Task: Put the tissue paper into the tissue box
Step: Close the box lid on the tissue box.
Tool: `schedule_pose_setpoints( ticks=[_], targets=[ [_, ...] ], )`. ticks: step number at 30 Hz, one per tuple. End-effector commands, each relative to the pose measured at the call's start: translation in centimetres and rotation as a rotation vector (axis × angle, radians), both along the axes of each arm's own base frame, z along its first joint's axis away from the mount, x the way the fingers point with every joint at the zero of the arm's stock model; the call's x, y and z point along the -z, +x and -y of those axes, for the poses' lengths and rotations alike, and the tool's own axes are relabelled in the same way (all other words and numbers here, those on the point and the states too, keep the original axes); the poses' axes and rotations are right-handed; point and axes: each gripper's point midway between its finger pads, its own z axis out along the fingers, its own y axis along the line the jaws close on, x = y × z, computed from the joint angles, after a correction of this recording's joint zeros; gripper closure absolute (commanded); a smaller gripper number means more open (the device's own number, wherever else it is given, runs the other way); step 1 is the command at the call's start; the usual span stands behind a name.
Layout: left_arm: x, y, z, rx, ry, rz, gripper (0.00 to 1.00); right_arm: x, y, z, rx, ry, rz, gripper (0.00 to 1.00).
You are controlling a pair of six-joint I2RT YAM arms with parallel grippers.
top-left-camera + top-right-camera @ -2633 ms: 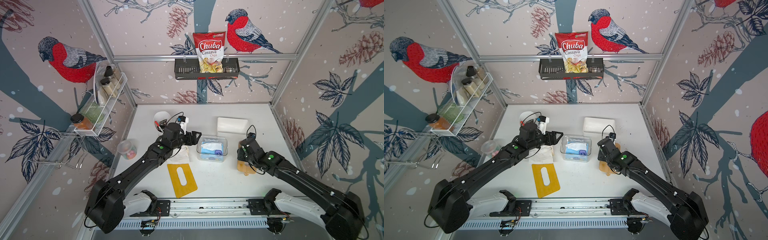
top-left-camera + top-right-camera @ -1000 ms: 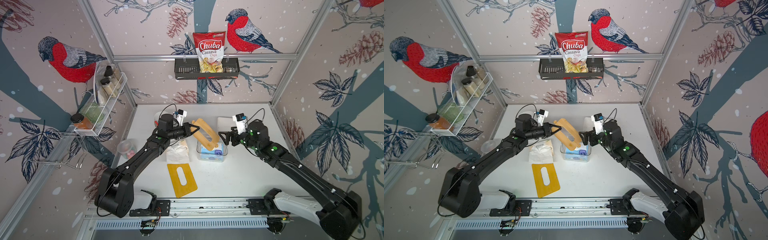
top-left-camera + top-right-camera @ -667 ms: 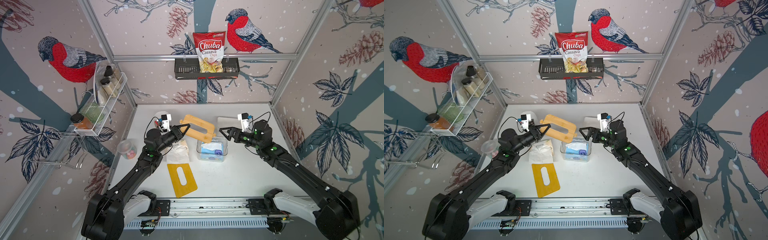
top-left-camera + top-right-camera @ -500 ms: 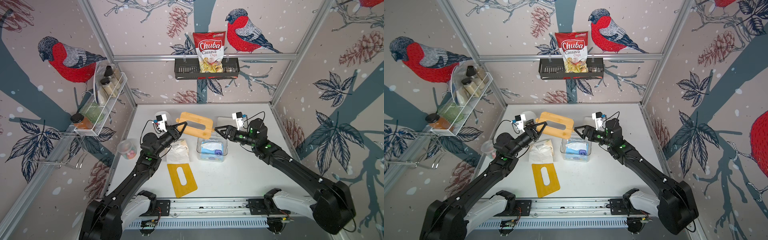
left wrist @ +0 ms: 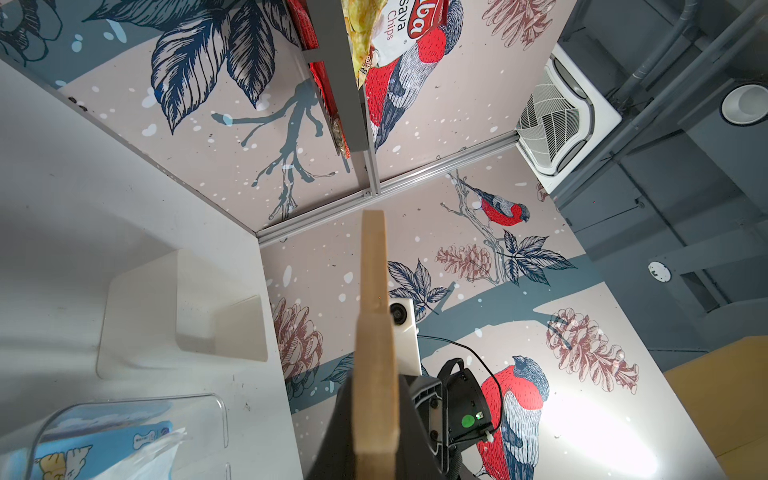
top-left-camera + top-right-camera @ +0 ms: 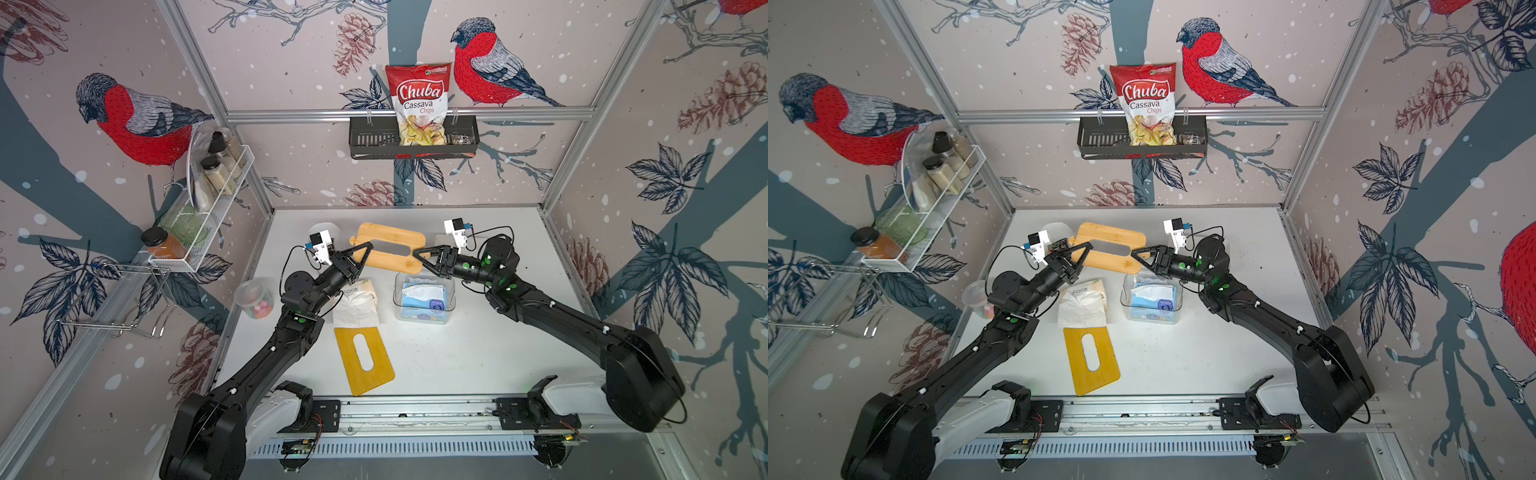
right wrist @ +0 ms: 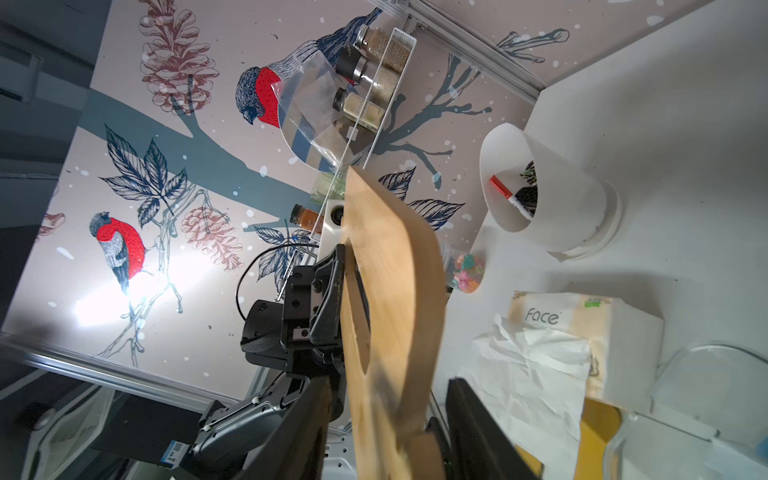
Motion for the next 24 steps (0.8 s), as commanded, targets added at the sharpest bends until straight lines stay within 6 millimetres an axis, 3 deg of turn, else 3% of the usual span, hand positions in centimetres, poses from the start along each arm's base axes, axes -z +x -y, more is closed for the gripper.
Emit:
schedule_pose_setpoints(
  ticks=[1, 6, 10, 20, 24],
  targets=[
    [-1.4, -0.7, 0.1, 0.016, -0.031, 0.066, 1.0, -2.7, -0.3, -0.2, -0.032, 0.097, 0.046, 0.59],
    [-0.1, -0.6, 0.2, 0.017, -0.014, 0.043, 1.0, -2.1, 0.2, 0.2, -0.016, 0.089, 0.025, 0.82],
    [1.8, -0.4, 0.4, 0.014, 0.03, 0.016, 1.0, -1.2, 0.6, 1.2, 0.013, 0.059, 0.005, 0.96],
    [8.7, -1.1, 0.5, 0.027, 0.347, -0.053, 0.35, 3.7, 1.2, 7.5, 0.102, -0.178, -0.086, 1.0],
    [11.4, -1.1, -0.3, 0.012, 0.543, -0.09, 0.25, 6.6, 0.0, 9.0, 0.073, -0.27, -0.167, 1.0]
  ],
)
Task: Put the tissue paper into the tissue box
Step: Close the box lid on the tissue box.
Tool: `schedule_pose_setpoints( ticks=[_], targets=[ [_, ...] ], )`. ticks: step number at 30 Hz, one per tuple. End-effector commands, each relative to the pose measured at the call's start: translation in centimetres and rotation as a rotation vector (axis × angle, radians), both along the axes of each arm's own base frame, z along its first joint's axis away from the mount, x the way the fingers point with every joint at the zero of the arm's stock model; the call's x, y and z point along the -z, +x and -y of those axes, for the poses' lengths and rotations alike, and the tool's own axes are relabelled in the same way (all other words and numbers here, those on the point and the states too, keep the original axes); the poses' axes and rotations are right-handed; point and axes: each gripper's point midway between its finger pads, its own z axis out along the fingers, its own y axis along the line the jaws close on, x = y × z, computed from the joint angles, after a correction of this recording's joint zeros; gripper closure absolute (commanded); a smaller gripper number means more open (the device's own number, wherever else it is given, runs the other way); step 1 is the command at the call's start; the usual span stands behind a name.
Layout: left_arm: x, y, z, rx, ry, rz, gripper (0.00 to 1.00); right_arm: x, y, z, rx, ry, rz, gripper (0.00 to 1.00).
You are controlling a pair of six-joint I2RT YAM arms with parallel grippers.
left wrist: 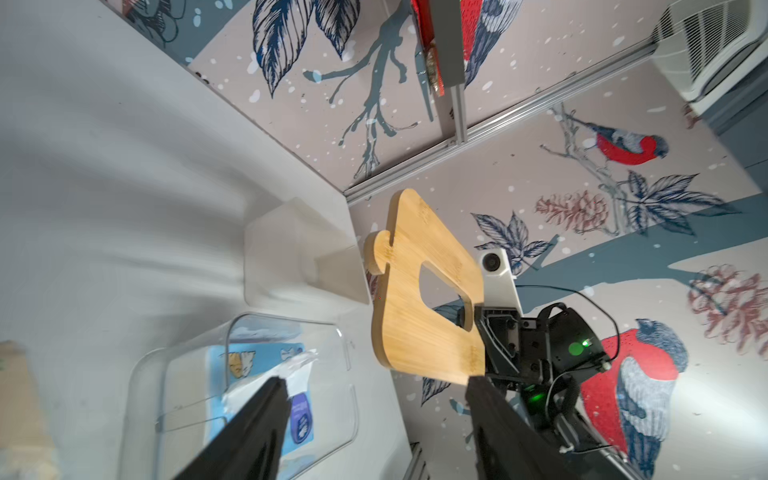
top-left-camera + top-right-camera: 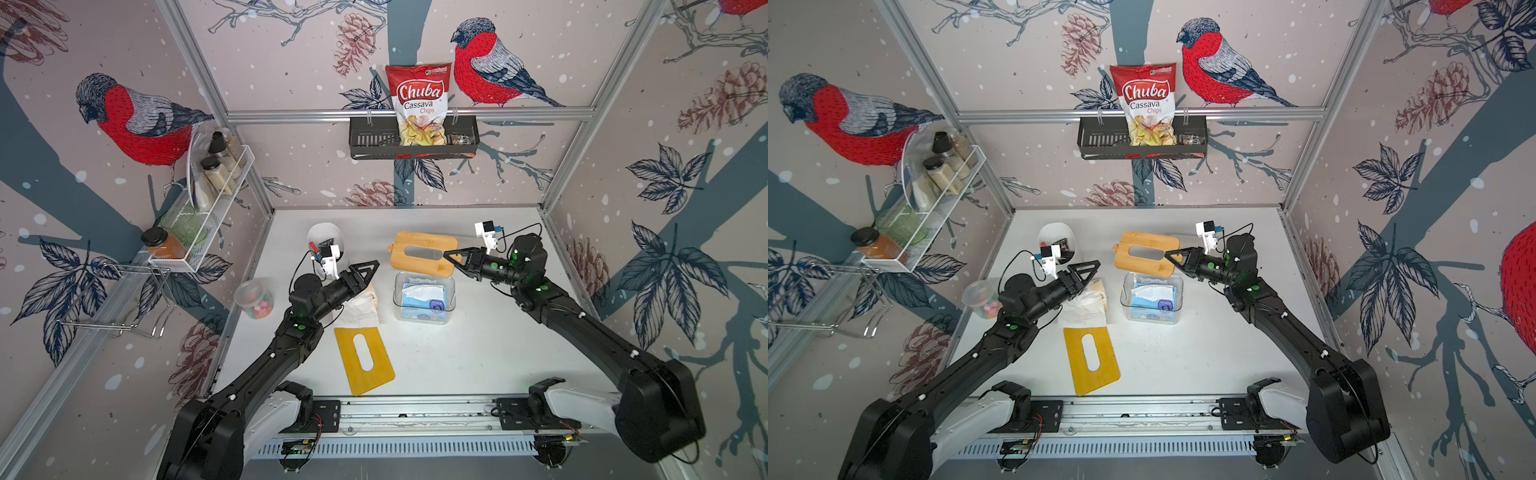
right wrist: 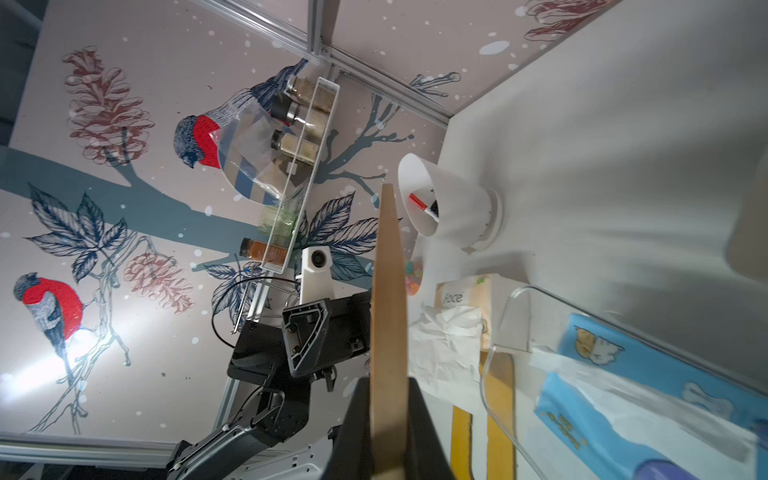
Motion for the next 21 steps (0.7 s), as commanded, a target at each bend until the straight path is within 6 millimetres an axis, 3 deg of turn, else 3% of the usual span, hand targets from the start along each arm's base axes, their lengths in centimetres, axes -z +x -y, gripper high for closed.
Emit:
schedule_pose_setpoints(
  ticks=[1, 5, 8, 14, 21],
  targets=[
    [3.8, -0.2, -0.7, 0.008, 0.24, -0.027, 0.24, 3.6, -2.5, 0.4, -0.087, -0.097, -0.097, 1.0],
    [5.8, 0.2, -0.1, 0.081, 0.351, -0.075, 0.22, 5.7, -3.1, 0.6, -0.083, -0.101, -0.179, 1.0],
    [6.8, 0.3, 0.8, 0.148, 0.353, -0.112, 0.21, 6.1, -3.2, 0.2, -0.09, -0.076, -0.206, 1.0],
    [7.0, 0.7, 2.0, 0.193, 0.341, -0.103, 0.19, 6.7, -2.7, -0.6, -0.093, -0.057, -0.245, 1.0],
    [7.3, 1.2, 2.9, 0.206, 0.364, -0.107, 0.17, 8.7, -2.2, -0.9, -0.077, -0.058, -0.324, 1.0]
  ],
)
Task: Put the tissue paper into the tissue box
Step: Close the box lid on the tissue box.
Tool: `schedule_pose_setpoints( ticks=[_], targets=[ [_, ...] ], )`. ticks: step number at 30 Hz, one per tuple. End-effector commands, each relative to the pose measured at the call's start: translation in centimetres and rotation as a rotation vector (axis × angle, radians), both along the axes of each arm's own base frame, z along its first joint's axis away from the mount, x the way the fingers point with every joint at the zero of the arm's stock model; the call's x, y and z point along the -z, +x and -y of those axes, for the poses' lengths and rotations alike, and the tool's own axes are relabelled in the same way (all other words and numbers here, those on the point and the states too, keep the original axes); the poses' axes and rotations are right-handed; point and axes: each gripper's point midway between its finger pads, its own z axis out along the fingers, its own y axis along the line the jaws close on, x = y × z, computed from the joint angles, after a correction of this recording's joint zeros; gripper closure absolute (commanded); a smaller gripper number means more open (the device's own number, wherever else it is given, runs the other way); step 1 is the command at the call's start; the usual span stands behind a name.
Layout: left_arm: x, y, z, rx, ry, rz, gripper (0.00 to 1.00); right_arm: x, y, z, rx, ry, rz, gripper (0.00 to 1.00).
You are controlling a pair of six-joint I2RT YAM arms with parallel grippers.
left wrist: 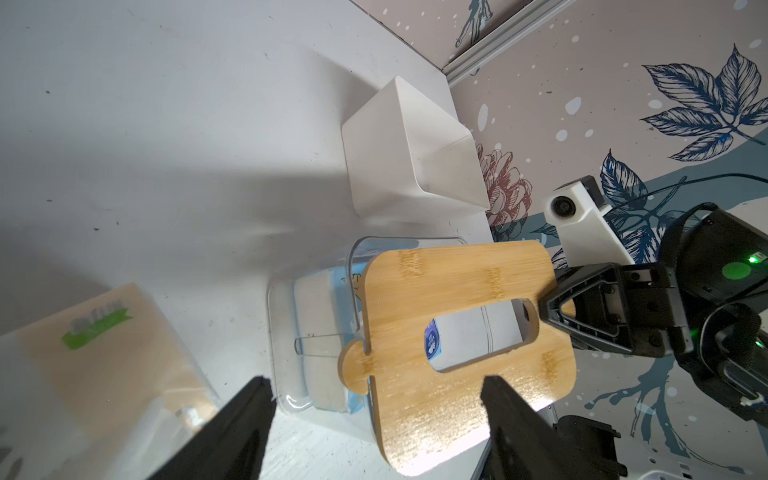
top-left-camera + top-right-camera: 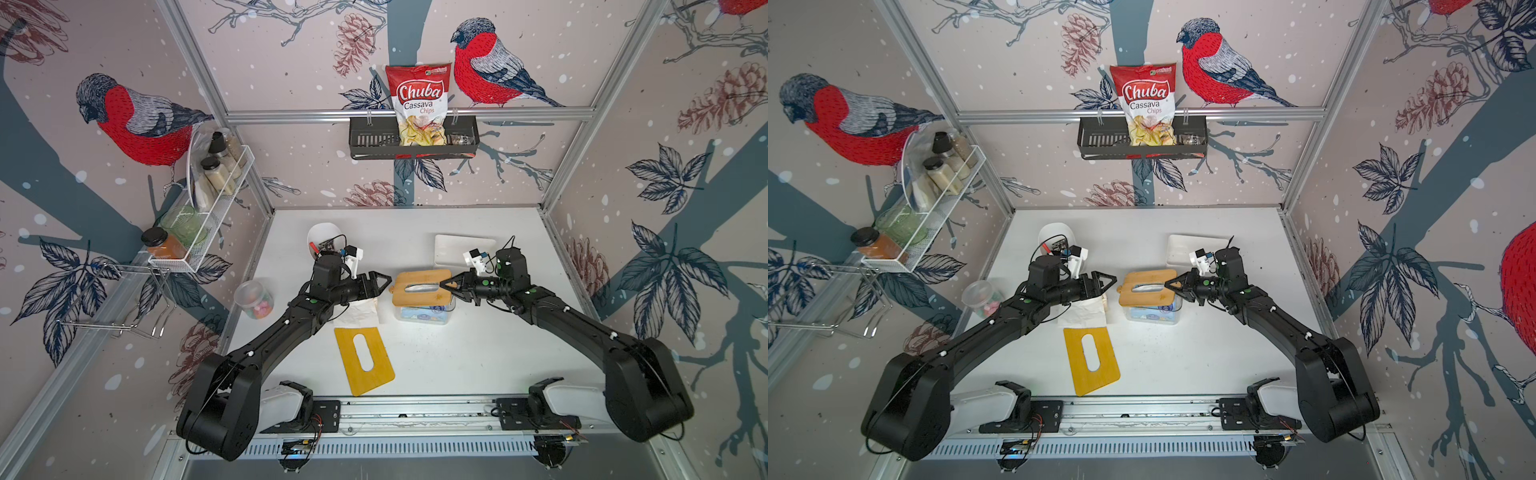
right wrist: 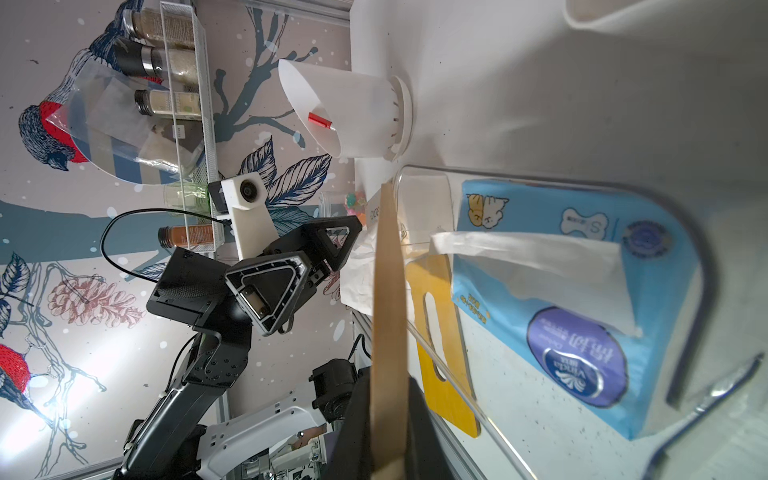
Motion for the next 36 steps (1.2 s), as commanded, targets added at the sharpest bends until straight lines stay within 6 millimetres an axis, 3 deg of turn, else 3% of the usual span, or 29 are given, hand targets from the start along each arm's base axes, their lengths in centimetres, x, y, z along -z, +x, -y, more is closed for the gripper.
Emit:
schedule_pose_setpoints(
  ticks=[1, 19, 30, 36],
  targets=[
    [-0.2, 0.2, 0.6, 0.019, 0.015, 0.022, 0.17, -0.4, 0.3, -0.3, 0.003, 0.028, 0.011, 1.0],
    [0.5, 0.1, 2.0, 0.03, 0.024, 0.004, 0.15, 0.7, -0.1, 0.9, 0.026, 0.031, -0.009, 1.0],
    [0.7, 0.1, 2.5, 0.038, 0.022, -0.001, 0.15, 2.2, 0.0, 1.6, 0.025, 0.009, -0.016, 0.78],
    [1.0, -0.1, 2.6, 0.045, 0.023, -0.011, 0.15, 2.9, 0.3, 1.7, 0.02, -0.003, -0.019, 0.74]
  ],
)
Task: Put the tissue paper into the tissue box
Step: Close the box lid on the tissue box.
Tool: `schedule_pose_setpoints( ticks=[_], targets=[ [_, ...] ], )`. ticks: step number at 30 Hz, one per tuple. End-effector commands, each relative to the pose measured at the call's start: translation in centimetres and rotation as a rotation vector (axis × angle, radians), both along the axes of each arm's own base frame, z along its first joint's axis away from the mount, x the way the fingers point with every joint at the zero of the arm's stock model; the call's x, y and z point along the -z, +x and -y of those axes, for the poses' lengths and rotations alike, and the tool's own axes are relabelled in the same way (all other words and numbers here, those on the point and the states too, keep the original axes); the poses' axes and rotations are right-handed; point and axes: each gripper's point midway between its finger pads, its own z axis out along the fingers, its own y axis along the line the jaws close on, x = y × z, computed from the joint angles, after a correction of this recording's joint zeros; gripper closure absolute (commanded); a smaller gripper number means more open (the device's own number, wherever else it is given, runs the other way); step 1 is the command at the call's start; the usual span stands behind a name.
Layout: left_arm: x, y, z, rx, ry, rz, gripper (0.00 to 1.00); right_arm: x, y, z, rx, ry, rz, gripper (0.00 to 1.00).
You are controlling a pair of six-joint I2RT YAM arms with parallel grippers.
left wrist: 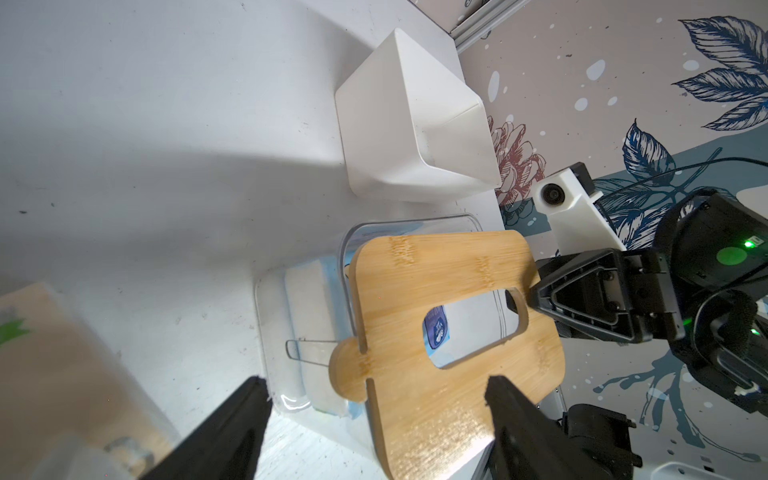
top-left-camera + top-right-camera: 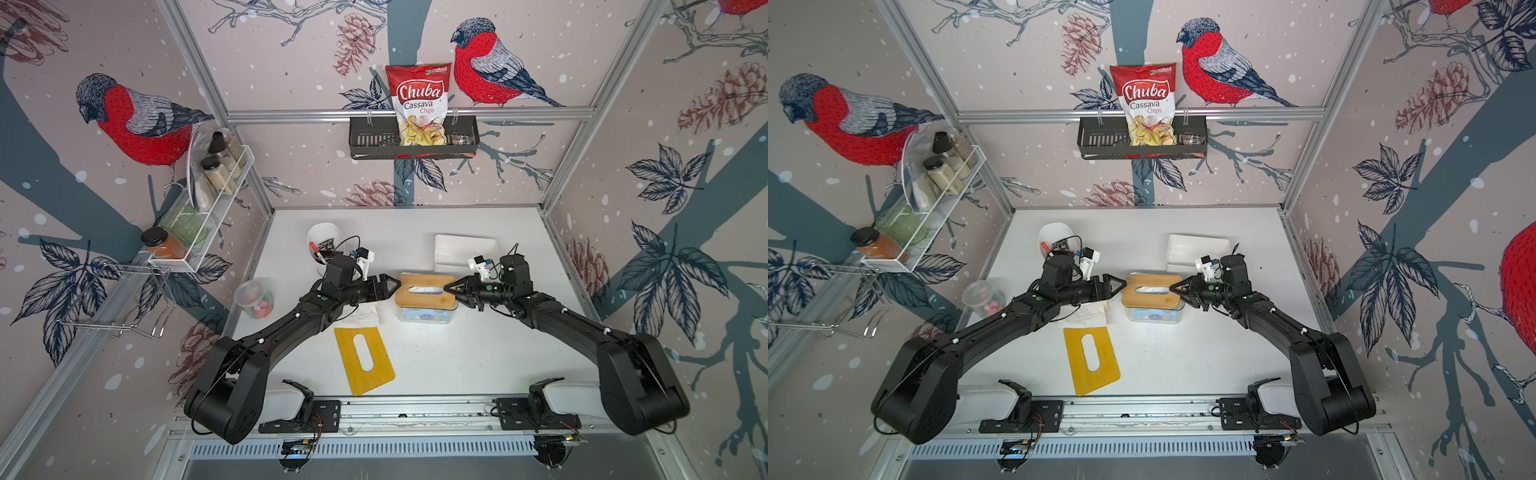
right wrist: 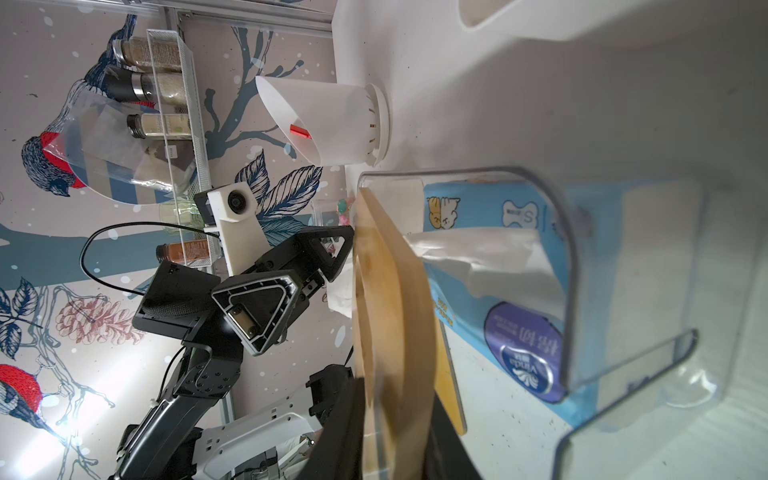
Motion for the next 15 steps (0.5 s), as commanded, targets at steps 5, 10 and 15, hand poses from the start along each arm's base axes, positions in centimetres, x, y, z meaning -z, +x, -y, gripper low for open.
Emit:
schedule_pose_setpoints(
  ticks=[5, 10, 15],
  targets=[
    [-0.29, 0.33, 0.5, 0.007, -0.012, 0.018, 0.15, 0.39, 0.5, -0.03, -0.027, -0.017, 0.031, 0.73],
    [-0.09, 0.28, 0.7, 0.013, -0.014, 0.012, 0.15, 0.52, 0.86, -0.16, -0.047, -0.03, 0.051, 0.73],
    [0.14, 0.15, 0.96, 0.02, -0.016, 0.003, 0.15, 0.56, 1.07, -0.27, -0.061, -0.034, 0.073, 0.74]
  ],
)
